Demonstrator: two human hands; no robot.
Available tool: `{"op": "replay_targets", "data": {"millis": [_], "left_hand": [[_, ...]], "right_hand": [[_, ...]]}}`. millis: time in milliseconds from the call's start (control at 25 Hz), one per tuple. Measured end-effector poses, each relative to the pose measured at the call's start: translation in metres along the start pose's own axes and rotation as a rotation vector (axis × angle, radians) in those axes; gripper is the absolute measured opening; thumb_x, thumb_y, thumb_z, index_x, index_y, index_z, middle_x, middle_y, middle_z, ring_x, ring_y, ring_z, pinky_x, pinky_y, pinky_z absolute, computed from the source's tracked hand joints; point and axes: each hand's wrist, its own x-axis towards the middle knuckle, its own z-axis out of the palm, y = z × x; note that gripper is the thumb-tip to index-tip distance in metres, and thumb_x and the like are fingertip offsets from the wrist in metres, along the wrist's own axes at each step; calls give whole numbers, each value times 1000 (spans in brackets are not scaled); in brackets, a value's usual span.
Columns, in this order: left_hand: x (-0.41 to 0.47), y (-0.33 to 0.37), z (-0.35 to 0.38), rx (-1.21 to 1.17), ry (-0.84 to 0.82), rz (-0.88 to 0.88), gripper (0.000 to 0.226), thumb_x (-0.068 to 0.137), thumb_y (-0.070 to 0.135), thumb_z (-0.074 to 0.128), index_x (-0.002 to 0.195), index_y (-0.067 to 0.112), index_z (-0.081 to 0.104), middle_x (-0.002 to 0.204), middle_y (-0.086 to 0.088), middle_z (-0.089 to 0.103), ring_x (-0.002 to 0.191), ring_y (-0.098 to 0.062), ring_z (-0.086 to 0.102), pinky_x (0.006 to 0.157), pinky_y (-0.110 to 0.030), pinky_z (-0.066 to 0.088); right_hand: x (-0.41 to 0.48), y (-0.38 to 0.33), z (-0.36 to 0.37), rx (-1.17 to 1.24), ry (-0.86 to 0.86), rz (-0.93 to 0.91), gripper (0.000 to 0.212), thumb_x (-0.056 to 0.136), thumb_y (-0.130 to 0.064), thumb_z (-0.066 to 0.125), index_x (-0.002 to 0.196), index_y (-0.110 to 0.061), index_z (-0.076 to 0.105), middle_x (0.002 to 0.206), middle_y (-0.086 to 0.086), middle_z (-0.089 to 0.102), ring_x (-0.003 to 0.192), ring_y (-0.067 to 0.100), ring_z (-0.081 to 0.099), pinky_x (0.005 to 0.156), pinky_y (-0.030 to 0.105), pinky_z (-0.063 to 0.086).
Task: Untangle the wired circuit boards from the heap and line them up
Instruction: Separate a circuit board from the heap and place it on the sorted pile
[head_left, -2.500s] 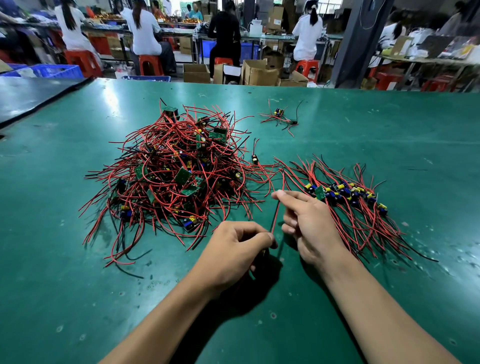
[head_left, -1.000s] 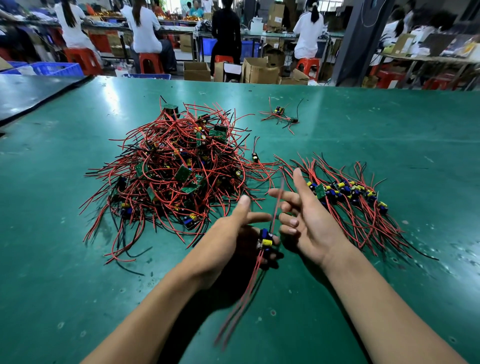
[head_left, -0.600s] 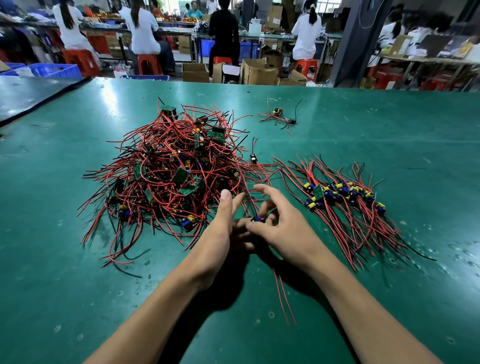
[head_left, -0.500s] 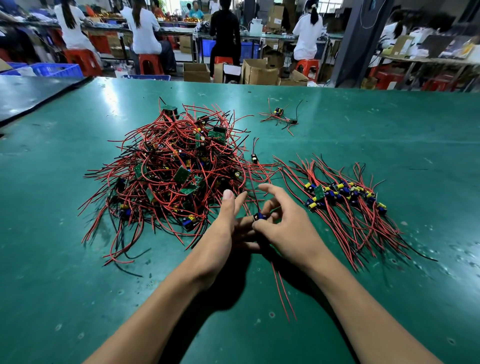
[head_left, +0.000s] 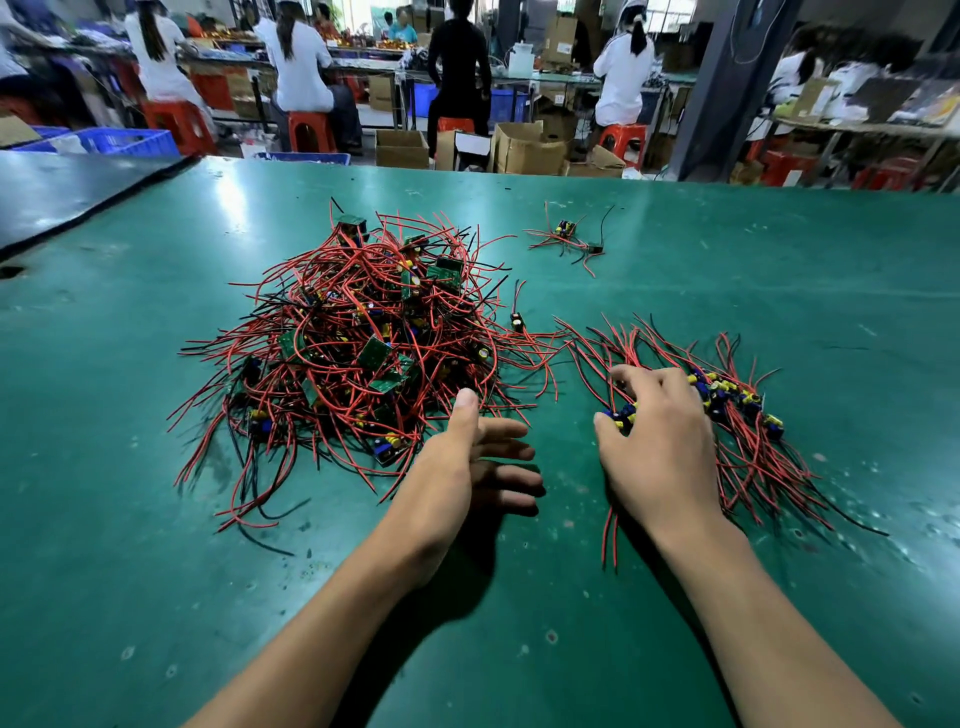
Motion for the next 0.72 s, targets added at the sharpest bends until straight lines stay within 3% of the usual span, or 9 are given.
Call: {"op": "replay_targets", "data": {"millis": [120,240,320,400,480,600,720], "left_hand": [[0,-1,-4,36,152,142,51,102,42,39,94,0,67,79,-11,66,56,-25,62,52,-35,54],[2,-2,-17,221,326,310,16,98,21,56,89,11,66,66,0,64,53,-23,63,50,-39,57],[4,-2,-22,293,400,338,5,94,14,60,95,16,64,85,-8,68,58,-24,68,57,-43,60],[6,-3,-22,322,417,325,17,93,12,60,109,17,63,104,-13,63,63,-25,71,62,-43,60],[6,-3,-19,301,389,302,25,95,14,60,119,19,61,104,-8,66,63,-25,73,62,-39,60],[3,-1,-19,245,396,352,35,96,13,57,127,31,57,113,1,64,56,-28,71,55,-39,59],[-4,1,-18,319,401,517,56,95,17,61,137,51,45,120,5,63,54,-25,70,58,-38,60]], "right_hand": [[-9,-15,6,190,-147,-174,27,89,-23,70,115,-20,69,108,-2,60,94,18,60,89,35,50],[-16,-17,16,81,-281,-231,26,92,-36,65,113,-21,71,110,-1,64,105,21,57,94,35,46],[-12,-12,14,-3,-240,-145,33,93,-39,62,121,-22,69,119,2,64,113,23,54,97,34,45],[-7,-7,11,-41,-199,-58,41,94,-38,62,131,-20,63,129,4,62,119,25,52,100,35,43],[-6,-6,10,-63,-190,-42,44,94,-36,61,134,-19,60,133,4,60,122,25,52,101,35,42],[-12,-13,12,19,-192,-88,38,94,-36,61,129,-20,64,128,-2,58,112,22,58,94,35,47],[-17,-20,15,132,-230,-149,28,93,-35,63,117,-21,70,115,-7,60,98,18,63,88,37,52]]}}
